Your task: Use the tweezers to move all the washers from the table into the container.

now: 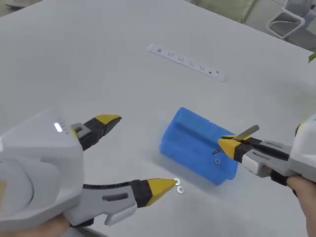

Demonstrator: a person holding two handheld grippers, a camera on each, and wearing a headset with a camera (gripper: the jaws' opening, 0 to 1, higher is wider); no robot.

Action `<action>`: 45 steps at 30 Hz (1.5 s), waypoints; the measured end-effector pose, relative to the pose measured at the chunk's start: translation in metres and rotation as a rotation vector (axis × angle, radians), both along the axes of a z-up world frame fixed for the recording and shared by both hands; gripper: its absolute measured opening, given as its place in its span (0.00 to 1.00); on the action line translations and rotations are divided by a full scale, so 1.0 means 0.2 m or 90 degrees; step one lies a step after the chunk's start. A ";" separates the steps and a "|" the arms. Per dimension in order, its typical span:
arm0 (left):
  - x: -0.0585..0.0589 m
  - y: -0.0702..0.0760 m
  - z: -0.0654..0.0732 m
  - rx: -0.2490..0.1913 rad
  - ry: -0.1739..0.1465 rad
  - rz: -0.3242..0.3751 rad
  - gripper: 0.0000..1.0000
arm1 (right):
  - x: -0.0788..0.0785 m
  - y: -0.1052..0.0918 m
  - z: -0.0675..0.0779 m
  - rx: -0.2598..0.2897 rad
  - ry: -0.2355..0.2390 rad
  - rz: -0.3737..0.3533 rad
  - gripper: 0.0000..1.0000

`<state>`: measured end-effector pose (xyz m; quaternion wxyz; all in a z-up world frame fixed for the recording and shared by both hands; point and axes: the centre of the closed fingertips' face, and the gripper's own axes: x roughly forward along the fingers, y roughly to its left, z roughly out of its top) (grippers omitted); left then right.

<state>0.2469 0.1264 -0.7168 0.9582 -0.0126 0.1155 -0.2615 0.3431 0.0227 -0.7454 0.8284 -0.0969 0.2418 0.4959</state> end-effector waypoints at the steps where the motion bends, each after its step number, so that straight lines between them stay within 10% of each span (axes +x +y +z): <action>1: 0.00 0.00 0.00 0.001 0.000 0.000 0.82 | -0.02 0.01 0.01 0.004 0.000 0.007 0.04; 29: -0.01 0.00 -0.03 0.023 0.014 -0.008 0.78 | -0.28 0.13 -0.30 -0.048 0.105 0.103 0.04; 45: -0.01 0.00 -0.05 0.035 0.020 -0.011 0.76 | -0.33 0.14 -0.38 -0.089 0.100 0.121 0.04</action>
